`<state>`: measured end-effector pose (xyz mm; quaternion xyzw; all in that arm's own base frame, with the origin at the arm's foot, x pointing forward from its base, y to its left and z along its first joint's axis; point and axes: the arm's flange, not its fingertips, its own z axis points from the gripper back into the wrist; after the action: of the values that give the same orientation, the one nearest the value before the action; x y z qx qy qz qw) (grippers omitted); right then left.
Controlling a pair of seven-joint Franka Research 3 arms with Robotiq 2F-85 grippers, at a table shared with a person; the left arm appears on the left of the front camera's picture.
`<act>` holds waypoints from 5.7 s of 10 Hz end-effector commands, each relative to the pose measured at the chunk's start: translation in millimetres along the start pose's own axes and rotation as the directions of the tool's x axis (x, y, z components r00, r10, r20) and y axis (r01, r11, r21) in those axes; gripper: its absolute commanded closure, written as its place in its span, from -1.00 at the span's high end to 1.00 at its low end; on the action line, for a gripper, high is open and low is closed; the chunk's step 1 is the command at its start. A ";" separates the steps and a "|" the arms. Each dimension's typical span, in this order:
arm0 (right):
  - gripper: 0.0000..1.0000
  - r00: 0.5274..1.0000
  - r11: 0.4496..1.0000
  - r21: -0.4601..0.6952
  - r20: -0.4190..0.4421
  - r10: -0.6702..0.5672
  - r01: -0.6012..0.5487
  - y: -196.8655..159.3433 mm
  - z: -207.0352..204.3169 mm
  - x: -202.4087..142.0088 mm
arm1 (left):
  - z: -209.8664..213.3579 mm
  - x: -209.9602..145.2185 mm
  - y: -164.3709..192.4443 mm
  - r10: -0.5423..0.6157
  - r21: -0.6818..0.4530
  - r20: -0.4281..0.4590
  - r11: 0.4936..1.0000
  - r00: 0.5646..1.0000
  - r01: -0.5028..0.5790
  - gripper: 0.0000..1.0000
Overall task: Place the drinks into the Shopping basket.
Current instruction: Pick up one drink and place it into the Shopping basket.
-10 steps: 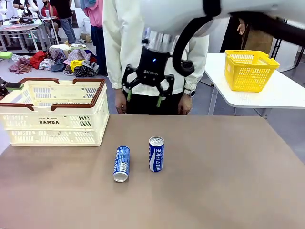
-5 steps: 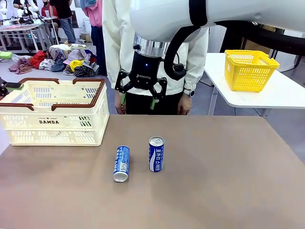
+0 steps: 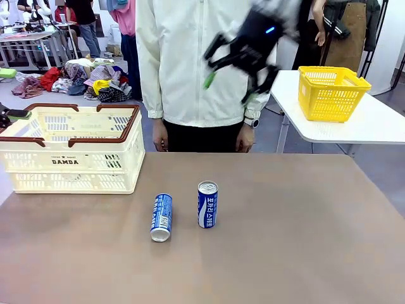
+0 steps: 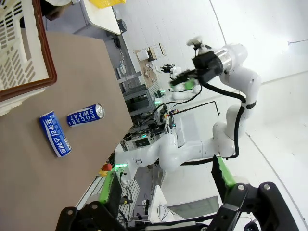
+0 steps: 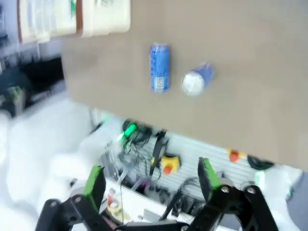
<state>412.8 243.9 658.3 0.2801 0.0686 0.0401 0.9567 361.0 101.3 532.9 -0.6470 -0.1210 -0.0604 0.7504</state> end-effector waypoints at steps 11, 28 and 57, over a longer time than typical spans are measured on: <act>1.00 0.953 0.577 0.782 -0.070 -0.295 0.236 -311.8 71.5 -118.8 | -0.9 -2.1 -1.4 -0.008 -0.016 0.001 1.000 1.000 0.008 1.00; 1.00 0.942 0.588 0.756 -0.113 -0.315 0.287 -317.7 82.3 -117.3 | -283.5 40.8 -50.0 0.344 0.895 -0.017 0.424 0.939 -0.139 1.00; 1.00 0.942 0.588 0.756 -0.113 -0.315 0.287 -317.7 82.3 -117.3 | -414.6 -54.7 171.1 0.075 0.953 -0.176 0.262 0.982 0.151 1.00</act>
<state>320.0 -78.8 562.6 0.6357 0.1082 -0.1640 0.7465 388.4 -278.3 305.6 -0.0468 -0.0763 -0.0583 0.9943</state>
